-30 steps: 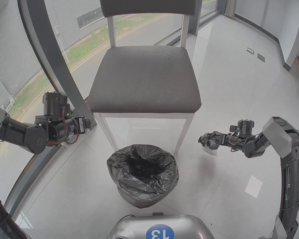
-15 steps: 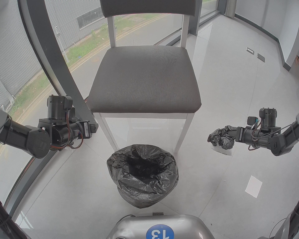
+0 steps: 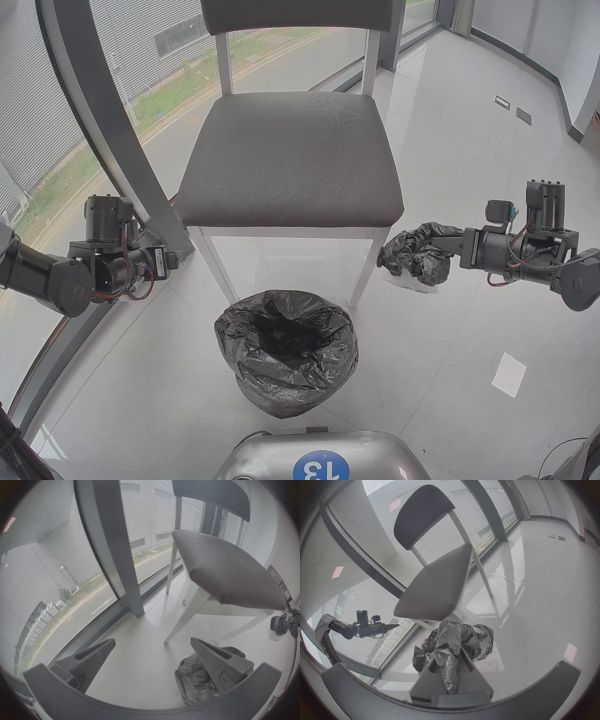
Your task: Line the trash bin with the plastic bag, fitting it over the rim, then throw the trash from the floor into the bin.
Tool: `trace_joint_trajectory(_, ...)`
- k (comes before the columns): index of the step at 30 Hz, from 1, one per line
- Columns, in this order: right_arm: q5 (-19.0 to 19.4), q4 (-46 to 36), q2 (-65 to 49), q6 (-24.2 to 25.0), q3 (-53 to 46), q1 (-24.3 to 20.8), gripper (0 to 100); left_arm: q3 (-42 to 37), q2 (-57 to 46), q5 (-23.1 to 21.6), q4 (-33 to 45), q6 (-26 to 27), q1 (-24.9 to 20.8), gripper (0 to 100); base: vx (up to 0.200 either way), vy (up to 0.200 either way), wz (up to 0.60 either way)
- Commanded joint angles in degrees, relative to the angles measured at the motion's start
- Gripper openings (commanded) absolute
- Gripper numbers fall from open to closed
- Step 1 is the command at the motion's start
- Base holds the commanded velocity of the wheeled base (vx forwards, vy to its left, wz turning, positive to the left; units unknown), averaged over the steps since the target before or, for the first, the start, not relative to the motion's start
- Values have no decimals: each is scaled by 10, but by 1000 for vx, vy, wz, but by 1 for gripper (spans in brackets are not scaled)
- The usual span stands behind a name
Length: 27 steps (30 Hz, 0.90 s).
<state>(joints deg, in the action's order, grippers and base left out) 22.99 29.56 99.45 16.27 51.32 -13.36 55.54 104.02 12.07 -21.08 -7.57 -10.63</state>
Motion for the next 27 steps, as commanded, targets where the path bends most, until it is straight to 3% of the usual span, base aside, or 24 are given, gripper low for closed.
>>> trace_joint_trajectory(1, 0, 0, 12, 10, 32, -32, 0, -1, -12, 1, 0, 0, 25, 100, 0, 0, 0)
trace_joint_trajectory(8, 0, 1, 47, 24, 76, -91, 0, -7, -25, 0, -5, 73, 25, 100, 0, 0, 0)
trace_joint_trajectory(15, 0, 0, 72, 30, 106, -147, 0, -6, -24, 0, -21, 72, 14, 100, 0, 0, 0)
trace_joint_trajectory(27, 0, 6, 127, 31, 124, -191, 0, 3, -21, 0, -23, 71, 11, 100, 0, 0, 0)
